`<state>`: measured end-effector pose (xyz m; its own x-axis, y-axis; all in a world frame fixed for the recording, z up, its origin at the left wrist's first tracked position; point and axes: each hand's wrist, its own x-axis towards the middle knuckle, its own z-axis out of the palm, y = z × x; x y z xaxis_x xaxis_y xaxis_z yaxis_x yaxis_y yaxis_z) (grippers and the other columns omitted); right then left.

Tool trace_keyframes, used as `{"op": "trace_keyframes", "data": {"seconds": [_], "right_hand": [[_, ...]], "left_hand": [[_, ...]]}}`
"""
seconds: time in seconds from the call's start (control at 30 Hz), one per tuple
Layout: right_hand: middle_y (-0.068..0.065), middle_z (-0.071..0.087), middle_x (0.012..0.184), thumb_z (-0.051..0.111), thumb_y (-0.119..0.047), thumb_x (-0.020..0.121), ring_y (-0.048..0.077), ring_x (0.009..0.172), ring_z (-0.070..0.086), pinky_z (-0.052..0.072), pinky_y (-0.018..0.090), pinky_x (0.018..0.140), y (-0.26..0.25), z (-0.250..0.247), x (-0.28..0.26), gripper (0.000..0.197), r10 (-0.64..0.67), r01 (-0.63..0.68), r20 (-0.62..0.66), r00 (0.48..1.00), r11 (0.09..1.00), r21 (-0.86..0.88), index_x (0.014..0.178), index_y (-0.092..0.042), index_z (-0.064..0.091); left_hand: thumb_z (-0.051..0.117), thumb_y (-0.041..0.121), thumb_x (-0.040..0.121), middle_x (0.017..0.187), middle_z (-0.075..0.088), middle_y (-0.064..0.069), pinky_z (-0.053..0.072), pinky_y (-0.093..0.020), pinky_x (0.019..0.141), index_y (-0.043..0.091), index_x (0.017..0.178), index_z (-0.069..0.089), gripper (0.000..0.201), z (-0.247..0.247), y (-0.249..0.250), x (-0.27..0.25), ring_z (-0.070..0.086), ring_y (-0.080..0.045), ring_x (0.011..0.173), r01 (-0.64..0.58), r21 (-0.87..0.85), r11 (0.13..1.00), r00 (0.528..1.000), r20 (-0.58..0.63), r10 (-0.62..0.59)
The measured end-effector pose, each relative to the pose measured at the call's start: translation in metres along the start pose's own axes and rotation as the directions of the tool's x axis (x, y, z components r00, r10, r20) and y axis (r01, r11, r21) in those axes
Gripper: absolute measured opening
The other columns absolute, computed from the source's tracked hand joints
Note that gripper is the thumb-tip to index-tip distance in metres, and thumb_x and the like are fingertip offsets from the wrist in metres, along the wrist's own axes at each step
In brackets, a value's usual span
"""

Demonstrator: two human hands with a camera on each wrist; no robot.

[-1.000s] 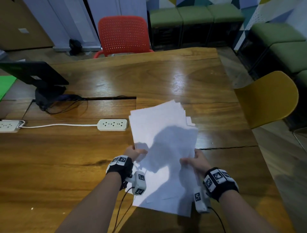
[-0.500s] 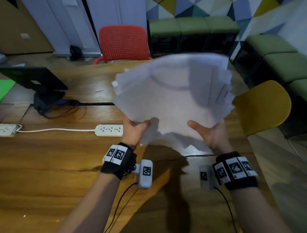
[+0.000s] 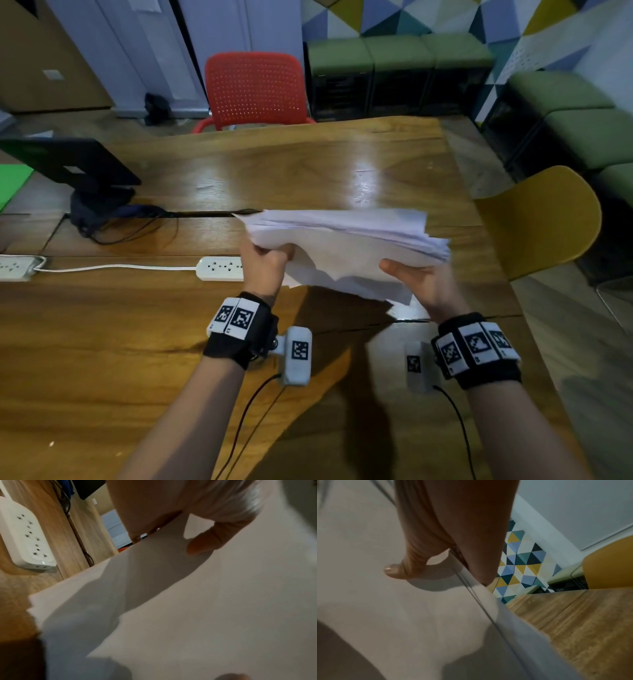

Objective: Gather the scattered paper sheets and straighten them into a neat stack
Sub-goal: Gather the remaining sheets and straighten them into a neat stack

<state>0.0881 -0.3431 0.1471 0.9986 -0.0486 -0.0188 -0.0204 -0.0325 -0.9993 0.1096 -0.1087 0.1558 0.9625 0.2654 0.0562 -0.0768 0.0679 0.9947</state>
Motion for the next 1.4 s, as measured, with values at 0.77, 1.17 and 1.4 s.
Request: {"op": "trace_keyframes", "data": {"seconds": [0.77, 1.17, 1.4], "right_hand": [[-0.010, 0.065, 0.095, 0.071, 0.000, 0.080, -0.012, 0.080, 0.063, 0.051, 0.010, 0.069, 0.014, 0.016, 0.027, 0.038, 0.013, -0.013, -0.051, 0.999, 1.000, -0.017, 0.097, -0.032, 0.058], [-0.002, 0.073, 0.094, 0.077, 0.000, 0.073, 0.009, 0.086, 0.070, 0.057, 0.024, 0.069, 0.028, 0.018, 0.020, 0.033, 0.031, -0.029, -0.083, 0.996, 0.999, 0.036, 0.101, -0.014, 0.067], [-0.004, 0.070, 0.100, 0.074, 0.009, 0.073, 0.003, 0.090, 0.068, 0.055, 0.021, 0.070, 0.033, 0.011, 0.020, 0.048, 0.050, -0.048, -0.027, 0.998, 0.996, 0.074, 0.115, -0.010, 0.060]], "left_hand": [[0.067, 0.022, 0.065, 0.096, 0.053, -0.006, 0.047, -0.012, 0.060, -0.002, 0.118, 0.047, 0.061, 0.023, 0.022, 0.001, 0.058, 0.006, 0.070, -0.149, -0.093, 0.985, 0.981, -0.140, 0.135], [0.082, 0.050, 0.057, 0.113, 0.042, 0.006, 0.037, -0.008, 0.085, 0.020, 0.124, 0.041, 0.083, 0.056, 0.037, 0.009, 0.044, -0.004, 0.102, -0.080, 0.262, 0.962, 0.880, -0.434, 0.191], [0.078, 0.051, 0.051, 0.118, 0.044, 0.006, 0.043, -0.035, 0.095, 0.025, 0.126, 0.042, 0.087, 0.057, 0.039, 0.012, 0.048, -0.012, 0.110, -0.003, 0.407, 0.913, 0.894, -0.408, 0.185]]}}
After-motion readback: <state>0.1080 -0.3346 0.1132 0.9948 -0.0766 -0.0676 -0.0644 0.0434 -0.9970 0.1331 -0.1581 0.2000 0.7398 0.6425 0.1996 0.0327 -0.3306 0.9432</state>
